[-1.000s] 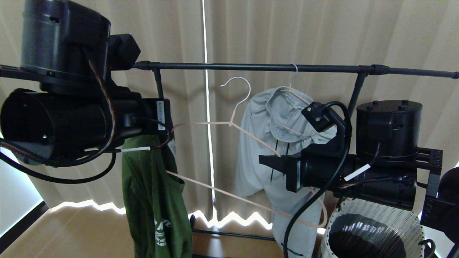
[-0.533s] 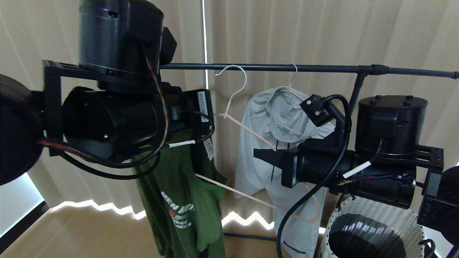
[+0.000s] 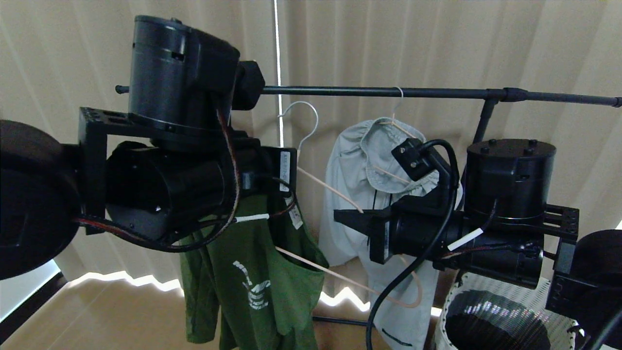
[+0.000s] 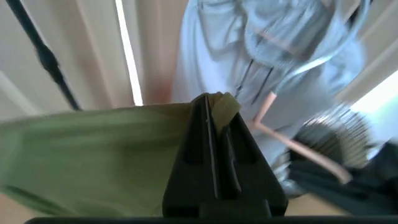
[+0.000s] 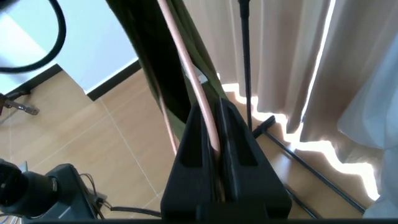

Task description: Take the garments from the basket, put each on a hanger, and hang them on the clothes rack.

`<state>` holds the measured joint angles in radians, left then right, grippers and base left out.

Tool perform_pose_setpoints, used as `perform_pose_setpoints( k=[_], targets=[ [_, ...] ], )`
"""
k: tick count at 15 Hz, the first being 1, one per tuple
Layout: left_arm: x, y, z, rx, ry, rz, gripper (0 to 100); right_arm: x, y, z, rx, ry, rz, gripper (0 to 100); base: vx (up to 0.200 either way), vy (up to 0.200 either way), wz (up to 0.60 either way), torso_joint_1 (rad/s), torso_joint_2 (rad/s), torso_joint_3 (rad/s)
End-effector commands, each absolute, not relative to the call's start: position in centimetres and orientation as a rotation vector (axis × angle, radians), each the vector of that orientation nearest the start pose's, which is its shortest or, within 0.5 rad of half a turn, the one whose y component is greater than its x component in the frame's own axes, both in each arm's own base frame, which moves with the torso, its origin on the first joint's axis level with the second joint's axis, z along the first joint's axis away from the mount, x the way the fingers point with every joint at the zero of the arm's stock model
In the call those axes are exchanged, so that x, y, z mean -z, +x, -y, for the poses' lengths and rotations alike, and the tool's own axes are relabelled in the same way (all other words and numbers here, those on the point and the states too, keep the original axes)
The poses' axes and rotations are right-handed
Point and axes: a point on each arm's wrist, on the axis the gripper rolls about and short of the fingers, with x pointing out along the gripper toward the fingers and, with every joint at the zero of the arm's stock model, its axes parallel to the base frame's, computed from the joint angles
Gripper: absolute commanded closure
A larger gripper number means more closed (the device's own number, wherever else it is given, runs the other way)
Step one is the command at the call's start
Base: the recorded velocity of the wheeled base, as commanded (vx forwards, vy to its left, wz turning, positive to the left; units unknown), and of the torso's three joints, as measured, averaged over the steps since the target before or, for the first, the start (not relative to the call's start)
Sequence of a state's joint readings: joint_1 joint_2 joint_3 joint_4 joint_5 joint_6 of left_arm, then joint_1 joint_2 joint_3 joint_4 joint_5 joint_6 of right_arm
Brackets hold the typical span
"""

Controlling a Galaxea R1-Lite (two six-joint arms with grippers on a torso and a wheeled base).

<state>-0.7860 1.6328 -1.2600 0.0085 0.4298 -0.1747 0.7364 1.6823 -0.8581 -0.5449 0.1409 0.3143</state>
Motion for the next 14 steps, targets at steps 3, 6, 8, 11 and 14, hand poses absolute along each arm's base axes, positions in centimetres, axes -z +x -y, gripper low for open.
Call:
perform_pose_setpoints(
  k=[3,6,8,11,14],
  targets=[
    [-27.4,19.7,17.0,0.528,0.134,-0.333,100,-18.9,22.6,-20.9,-0.820,0.169,-0.403,100,0.000,0.000,0.00,0.000,0.00,0.000],
    [-26.8,19.3,15.0,0.580,0.261,-0.306,100,-18.9,22.7,-21.0,-0.821,0.171,-0.390,100,0.000,0.000,0.00,0.000,0.00,0.000],
    [-26.6,19.3,14.2,0.636,0.263,-0.230,100,-18.6,23.1,-20.9,-0.811,0.170,-0.386,100,0.000,0.000,0.00,0.000,0.00,0.000],
    [-26.9,19.8,13.5,0.617,0.251,-0.176,100,-18.4,23.2,-20.6,-0.800,0.167,-0.395,100,0.000,0.000,0.00,0.000,0.00,0.000],
    [-27.2,19.9,13.3,0.625,0.243,-0.153,100,-17.9,23.9,-20.2,-0.779,0.148,-0.399,100,0.000,0.000,0.00,0.000,0.00,0.000]
  ],
)
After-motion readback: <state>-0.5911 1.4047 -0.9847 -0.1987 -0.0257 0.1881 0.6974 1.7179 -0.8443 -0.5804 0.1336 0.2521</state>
